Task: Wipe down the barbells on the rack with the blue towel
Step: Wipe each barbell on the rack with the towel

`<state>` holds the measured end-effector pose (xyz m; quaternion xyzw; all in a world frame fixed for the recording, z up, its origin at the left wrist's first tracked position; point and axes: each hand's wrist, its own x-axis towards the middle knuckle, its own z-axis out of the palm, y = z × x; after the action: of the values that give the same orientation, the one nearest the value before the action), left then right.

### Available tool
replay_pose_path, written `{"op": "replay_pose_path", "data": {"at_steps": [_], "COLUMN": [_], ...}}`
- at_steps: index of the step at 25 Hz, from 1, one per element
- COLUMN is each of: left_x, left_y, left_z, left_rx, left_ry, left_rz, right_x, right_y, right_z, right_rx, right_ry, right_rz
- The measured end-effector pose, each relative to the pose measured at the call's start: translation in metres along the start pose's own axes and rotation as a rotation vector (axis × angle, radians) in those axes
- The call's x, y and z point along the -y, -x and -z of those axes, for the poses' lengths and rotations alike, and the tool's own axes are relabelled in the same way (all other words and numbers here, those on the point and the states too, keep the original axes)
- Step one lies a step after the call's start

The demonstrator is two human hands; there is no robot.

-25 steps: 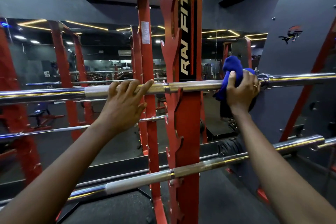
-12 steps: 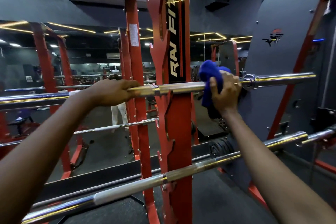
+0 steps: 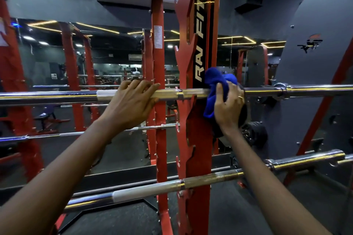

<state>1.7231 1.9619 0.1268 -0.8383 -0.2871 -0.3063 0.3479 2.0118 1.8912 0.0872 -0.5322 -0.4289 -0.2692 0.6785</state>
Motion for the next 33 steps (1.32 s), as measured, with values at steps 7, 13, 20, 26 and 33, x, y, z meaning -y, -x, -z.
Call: {"op": "replay_pose_path", "data": {"at_steps": [7, 13, 20, 26, 33], "left_x": [0.055, 0.054, 0.090, 0.098, 0.119], "left_y": [0.059, 0.060, 0.087, 0.093, 0.108], "left_z": [0.003, 0.004, 0.007, 0.002, 0.010], "left_rx": [-0.012, -0.039, -0.196, -0.203, -0.171], "left_ry": [-0.021, -0.023, -0.023, -0.011, -0.039], "left_rz": [0.156, 0.153, 0.230, 0.201, 0.284], "right_x": [0.080, 0.117, 0.126, 0.147, 0.142], "right_y": [0.037, 0.046, 0.012, 0.033, 0.029], "right_z": [-0.001, -0.059, -0.076, -0.093, -0.057], "right_rx": [0.193, 0.199, 0.393, 0.334, 0.507], "right_ry": [-0.289, 0.425, 0.244, 0.406, 0.130], "right_rz": [0.018, 0.507, 0.418, 0.358, 0.472]}}
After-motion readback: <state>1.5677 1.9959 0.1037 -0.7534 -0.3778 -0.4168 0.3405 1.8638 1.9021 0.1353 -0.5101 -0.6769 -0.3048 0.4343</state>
